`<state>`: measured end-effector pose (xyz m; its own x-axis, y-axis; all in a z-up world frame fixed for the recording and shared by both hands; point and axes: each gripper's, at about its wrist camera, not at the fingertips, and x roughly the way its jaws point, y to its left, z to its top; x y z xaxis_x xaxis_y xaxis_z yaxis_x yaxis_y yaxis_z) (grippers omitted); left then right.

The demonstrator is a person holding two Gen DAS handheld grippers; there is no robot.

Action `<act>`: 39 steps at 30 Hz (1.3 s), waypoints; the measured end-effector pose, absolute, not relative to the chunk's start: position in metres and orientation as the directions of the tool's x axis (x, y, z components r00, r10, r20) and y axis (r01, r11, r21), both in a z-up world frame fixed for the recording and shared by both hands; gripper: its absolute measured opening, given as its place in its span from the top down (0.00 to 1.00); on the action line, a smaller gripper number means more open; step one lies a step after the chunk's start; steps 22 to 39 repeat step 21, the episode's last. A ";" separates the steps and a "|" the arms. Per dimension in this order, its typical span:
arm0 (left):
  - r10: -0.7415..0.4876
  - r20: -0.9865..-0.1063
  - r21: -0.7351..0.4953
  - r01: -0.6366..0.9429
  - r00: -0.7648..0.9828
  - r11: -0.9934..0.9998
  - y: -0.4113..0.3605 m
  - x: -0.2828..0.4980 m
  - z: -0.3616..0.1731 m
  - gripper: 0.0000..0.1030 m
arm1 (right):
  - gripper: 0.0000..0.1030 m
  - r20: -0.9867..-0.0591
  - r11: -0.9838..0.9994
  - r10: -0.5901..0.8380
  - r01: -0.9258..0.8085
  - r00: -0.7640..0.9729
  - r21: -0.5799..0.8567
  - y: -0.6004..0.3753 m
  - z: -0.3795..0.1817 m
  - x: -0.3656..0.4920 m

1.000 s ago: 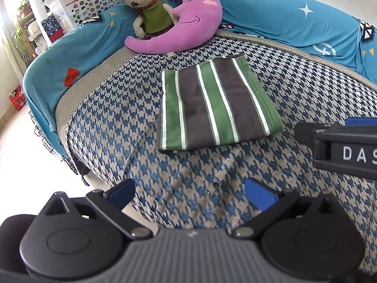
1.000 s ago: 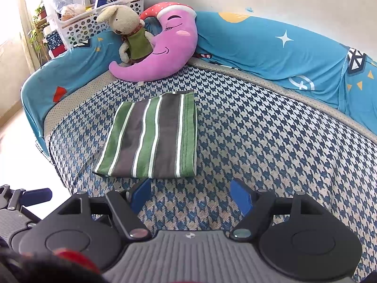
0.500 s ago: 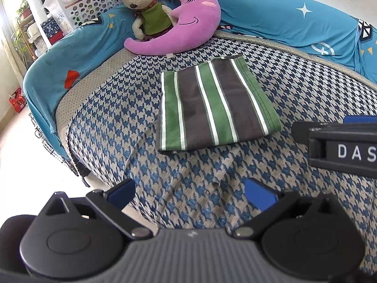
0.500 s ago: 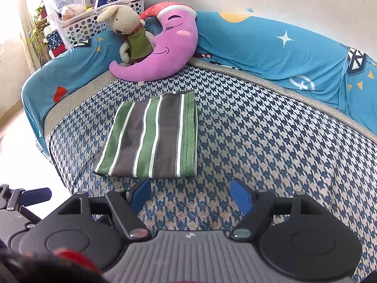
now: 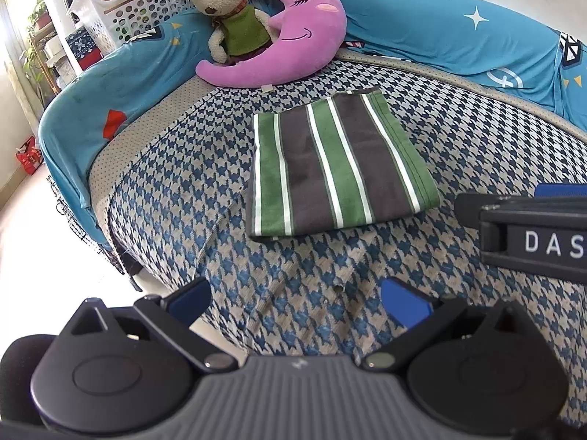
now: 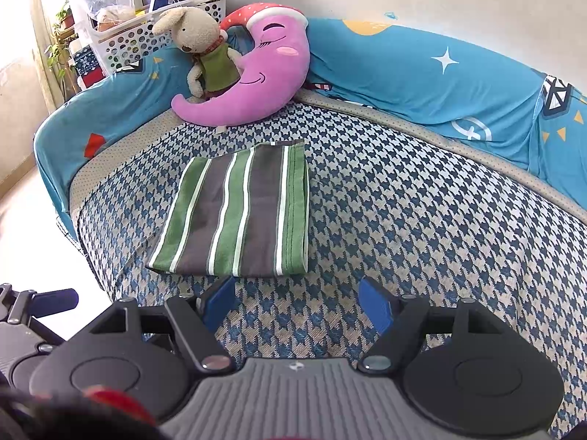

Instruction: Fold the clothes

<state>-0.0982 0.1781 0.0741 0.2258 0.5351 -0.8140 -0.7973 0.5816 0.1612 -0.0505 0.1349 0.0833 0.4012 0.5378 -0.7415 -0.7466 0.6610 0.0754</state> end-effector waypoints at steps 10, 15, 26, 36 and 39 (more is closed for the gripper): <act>0.537 -0.813 0.163 -0.798 0.225 0.581 0.179 -0.098 0.075 0.00 | 0.27 -0.742 0.660 0.537 -0.748 0.402 0.073 0.135 0.084 -0.051; 0.539 -0.811 0.165 -0.796 0.227 0.583 0.177 -0.097 0.075 0.00 | 0.27 -0.742 0.660 0.536 -0.748 0.403 0.070 0.136 0.084 -0.052; 0.544 -0.808 0.177 -0.787 0.227 0.591 0.175 -0.095 0.075 0.00 | 0.27 -0.741 0.659 0.536 -0.749 0.406 0.067 0.135 0.084 -0.051; 0.544 -0.808 0.177 -0.787 0.227 0.591 0.175 -0.095 0.075 0.00 | 0.27 -0.741 0.659 0.536 -0.749 0.406 0.067 0.135 0.084 -0.051; 0.544 -0.808 0.177 -0.787 0.227 0.591 0.175 -0.095 0.075 0.00 | 0.27 -0.741 0.659 0.536 -0.749 0.406 0.067 0.135 0.084 -0.051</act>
